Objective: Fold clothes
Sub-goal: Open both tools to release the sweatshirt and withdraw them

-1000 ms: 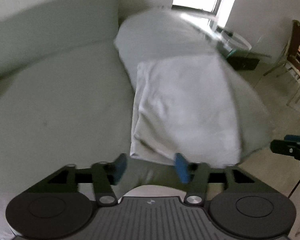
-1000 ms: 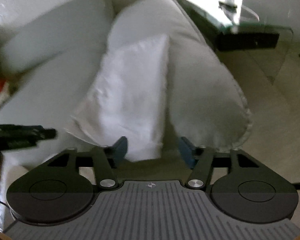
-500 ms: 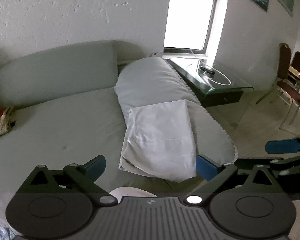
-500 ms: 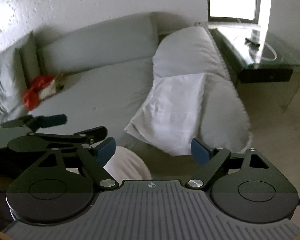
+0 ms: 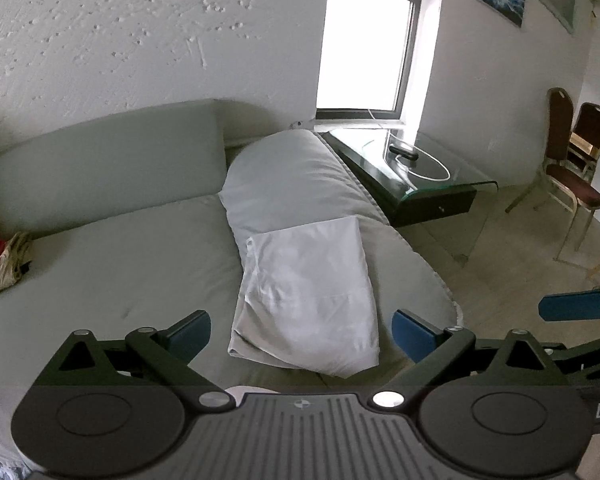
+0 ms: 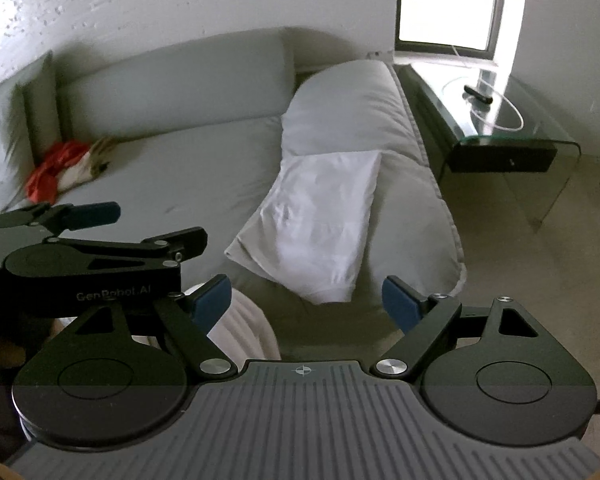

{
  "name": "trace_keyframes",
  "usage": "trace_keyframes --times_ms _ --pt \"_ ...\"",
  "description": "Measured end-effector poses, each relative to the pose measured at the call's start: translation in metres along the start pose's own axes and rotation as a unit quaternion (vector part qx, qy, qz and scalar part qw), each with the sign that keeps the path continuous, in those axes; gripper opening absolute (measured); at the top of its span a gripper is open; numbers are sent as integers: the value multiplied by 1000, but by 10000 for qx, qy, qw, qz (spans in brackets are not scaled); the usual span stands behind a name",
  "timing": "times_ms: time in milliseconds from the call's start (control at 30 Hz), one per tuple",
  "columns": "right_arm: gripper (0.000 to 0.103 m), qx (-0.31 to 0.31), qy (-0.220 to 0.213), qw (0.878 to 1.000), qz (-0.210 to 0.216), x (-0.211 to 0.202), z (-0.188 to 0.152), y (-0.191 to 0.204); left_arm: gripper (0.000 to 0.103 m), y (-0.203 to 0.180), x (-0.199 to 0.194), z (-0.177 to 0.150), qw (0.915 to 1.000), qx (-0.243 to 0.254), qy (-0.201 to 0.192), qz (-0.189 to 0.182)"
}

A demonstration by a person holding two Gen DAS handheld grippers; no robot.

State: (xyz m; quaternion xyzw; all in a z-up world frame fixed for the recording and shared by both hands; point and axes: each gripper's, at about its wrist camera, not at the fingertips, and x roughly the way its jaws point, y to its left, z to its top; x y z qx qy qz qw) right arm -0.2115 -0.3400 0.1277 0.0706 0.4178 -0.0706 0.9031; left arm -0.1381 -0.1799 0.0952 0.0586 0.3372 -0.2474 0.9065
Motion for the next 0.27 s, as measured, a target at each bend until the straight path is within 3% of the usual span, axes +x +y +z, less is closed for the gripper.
trace_keyframes --times_ms 267 --pt "87 79 10 10000 -26 1 -4 -4 98 -3 3 -1 10000 -16 1 -59"
